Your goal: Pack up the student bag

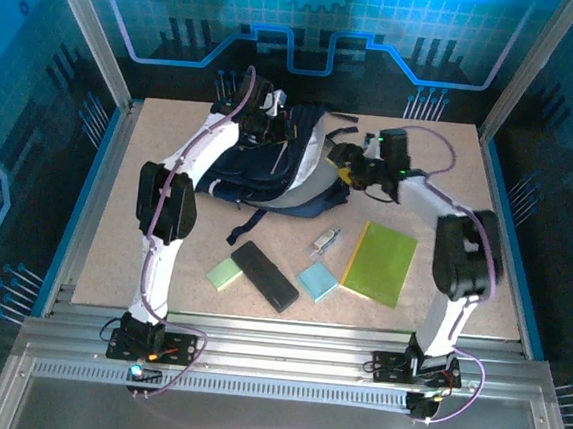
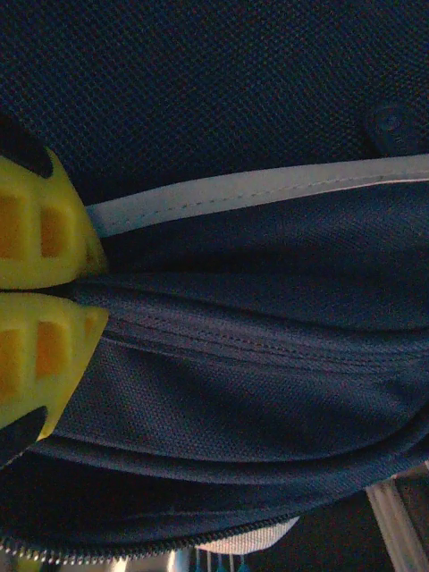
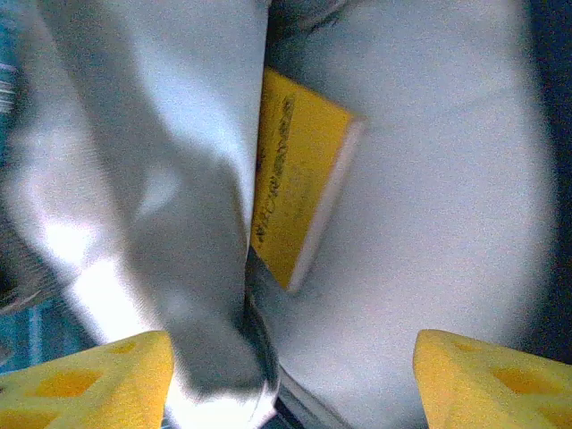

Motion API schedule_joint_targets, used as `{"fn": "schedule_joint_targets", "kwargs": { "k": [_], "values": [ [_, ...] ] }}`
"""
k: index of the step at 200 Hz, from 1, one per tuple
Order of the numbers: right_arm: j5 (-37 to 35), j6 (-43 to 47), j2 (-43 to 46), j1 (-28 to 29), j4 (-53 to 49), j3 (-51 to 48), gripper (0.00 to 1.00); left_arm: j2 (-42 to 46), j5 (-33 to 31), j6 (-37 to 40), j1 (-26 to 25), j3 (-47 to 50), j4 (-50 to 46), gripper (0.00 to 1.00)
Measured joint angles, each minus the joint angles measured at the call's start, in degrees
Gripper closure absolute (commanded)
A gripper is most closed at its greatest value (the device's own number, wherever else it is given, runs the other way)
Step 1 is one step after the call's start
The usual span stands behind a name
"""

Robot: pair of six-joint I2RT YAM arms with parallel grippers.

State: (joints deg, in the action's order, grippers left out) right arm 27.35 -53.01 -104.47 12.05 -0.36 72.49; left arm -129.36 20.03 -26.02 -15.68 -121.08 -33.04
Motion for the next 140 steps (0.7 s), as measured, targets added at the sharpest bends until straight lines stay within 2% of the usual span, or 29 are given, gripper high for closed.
{"fn": "schedule_joint_targets", "kwargs": {
  "k": [7, 15, 32, 49, 67, 85, 107, 140],
  "values": [
    [-1.03, 1.75, 3.76, -1.46, -2.25, -1.31, 0.27, 0.0, -1.14, 0.02, 0.09, 0.52, 0.72, 0.94],
    [-2.21, 3.69, 7.15, -2.71, -4.76, -2.51, 0.26, 0.0, -1.95, 0.0, 0.22, 0.85, 1.09, 0.78],
    [-5.07, 7.76, 13.27, -4.35, -10.8, -5.22, 0.25, 0.0, -3.37, 0.24, 0.44, 1.03, 1.57, 0.54],
    [-8.39, 11.63, 18.58, -6.03, -17.64, -8.31, 0.25, 0.33, -4.7, 0.66, 0.37, 1.66, 1.84, 0.43],
    [-12.07, 14.58, 23.67, -8.94, -23.56, -12.22, 0.24, 2.4, -7.08, 2.08, -0.55, 5.27, 1.68, 0.39],
    [-15.28, 16.41, 28.7, -12.57, -27.45, -17.44, 0.25, 5.77, -9.35, 3.56, -2.93, 10.49, 1.77, 0.38],
    [-17.64, 17.35, 34.51, -16.61, -30.75, -24.61, 0.25, 11.96, -10.8, 4.13, -8.44, 18.78, 2.67, 0.4],
    [-18.36, 17.77, 37.73, -17.75, -32.74, -32.48, 0.25, 19.82, -9.64, 1.95, -17.84, 30.77, 8.15, 0.47]
  ]
}}
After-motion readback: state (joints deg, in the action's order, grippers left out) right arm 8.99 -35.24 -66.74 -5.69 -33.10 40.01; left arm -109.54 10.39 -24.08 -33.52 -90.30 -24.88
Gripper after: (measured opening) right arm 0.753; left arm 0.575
